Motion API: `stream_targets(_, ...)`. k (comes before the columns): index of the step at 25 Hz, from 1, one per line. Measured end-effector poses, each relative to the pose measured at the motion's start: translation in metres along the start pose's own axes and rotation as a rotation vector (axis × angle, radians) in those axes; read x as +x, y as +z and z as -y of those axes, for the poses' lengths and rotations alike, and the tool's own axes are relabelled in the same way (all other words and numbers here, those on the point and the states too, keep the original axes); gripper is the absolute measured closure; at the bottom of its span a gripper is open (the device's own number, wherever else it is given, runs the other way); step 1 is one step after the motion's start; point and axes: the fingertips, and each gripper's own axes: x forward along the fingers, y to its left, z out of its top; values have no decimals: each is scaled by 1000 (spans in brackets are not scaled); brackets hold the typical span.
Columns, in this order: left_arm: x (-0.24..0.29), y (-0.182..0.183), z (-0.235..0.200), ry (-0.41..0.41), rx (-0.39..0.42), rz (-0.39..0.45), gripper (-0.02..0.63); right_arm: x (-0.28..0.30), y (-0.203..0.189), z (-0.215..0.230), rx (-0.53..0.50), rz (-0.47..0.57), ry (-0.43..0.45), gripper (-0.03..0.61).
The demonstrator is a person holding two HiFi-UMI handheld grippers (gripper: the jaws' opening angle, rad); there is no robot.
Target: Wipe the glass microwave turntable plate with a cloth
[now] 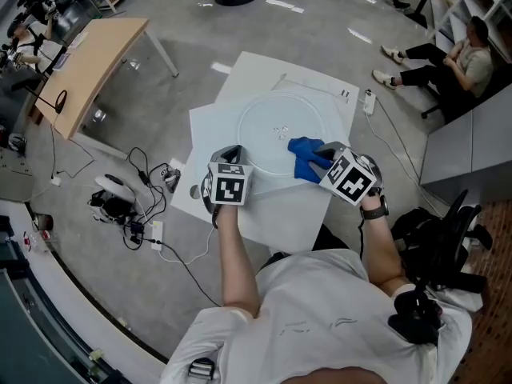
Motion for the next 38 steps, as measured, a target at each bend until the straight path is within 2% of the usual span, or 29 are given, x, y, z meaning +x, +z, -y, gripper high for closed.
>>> stream_targets(6,0,1,4,-18,-8,3,614,14,36,-37,-109,34,93,518)
stream_targets(12,2,2,2,-20,-8,-13,614,41,77,-54,-142,80,185,517)
stream_targets(19,2,4,4,-49,-20,-13,614,68,108,-45,-193,87,182,517)
stream_targets(21,4,8,5,-55,-4,-6,614,74,113,-38,-195,90,184,517)
stream_targets(25,5,8,5,-55,-23,-7,614,84,123,-25,-193,115,195,517)
stream_targets(29,4,7,4,-60,-33,-18,614,96,136,-2,-186,123,138,517)
stream_targets(34,2,3,3,-42,-45,-19,614,111,147,53,-171,114,-38,517)
stream_targets(38,0,1,2,-33,-64,-23,614,104,131,101,-118,81,-134,517)
